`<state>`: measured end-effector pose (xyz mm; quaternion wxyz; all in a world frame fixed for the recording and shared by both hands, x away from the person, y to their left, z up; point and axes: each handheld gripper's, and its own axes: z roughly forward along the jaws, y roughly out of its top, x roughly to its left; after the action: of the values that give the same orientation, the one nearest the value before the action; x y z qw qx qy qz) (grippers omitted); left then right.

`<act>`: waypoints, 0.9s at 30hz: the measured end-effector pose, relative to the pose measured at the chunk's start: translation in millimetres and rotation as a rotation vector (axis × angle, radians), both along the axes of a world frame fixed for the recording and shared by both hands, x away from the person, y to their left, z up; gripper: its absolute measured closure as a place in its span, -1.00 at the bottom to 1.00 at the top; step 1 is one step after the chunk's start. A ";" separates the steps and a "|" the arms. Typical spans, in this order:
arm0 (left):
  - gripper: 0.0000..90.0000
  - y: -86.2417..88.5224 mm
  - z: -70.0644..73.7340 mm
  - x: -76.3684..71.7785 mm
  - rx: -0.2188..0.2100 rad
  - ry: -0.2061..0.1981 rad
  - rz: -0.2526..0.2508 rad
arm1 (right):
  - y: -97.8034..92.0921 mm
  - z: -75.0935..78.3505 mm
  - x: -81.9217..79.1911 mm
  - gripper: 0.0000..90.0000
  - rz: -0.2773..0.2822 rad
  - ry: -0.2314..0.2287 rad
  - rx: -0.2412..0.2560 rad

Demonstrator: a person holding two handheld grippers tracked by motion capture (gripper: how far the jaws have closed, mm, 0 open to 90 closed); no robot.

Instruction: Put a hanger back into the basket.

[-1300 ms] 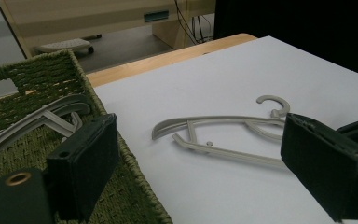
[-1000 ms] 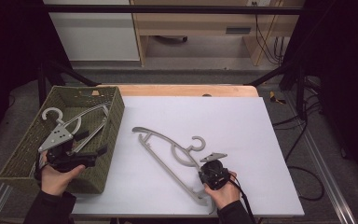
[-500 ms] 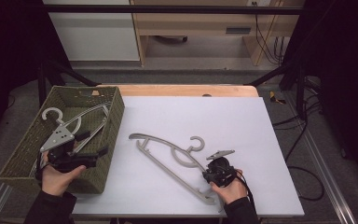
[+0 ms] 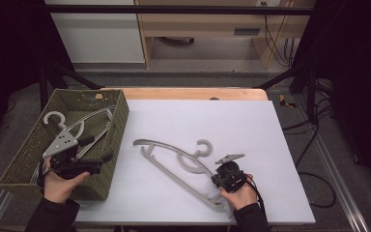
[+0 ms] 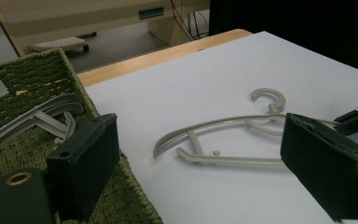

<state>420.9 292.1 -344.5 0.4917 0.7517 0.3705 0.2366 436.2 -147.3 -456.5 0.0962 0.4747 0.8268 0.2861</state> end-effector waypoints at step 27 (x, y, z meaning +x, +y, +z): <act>-0.74 -10.5 -1.0 -1.5 0.026 0.008 -0.033 | -5.5 -2.0 4.9 0.82 0.054 -0.016 -0.012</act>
<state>419.4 281.6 -345.5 0.4843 0.7648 0.3571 0.2301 441.1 -152.8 -458.5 0.0977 0.4492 0.8403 0.2874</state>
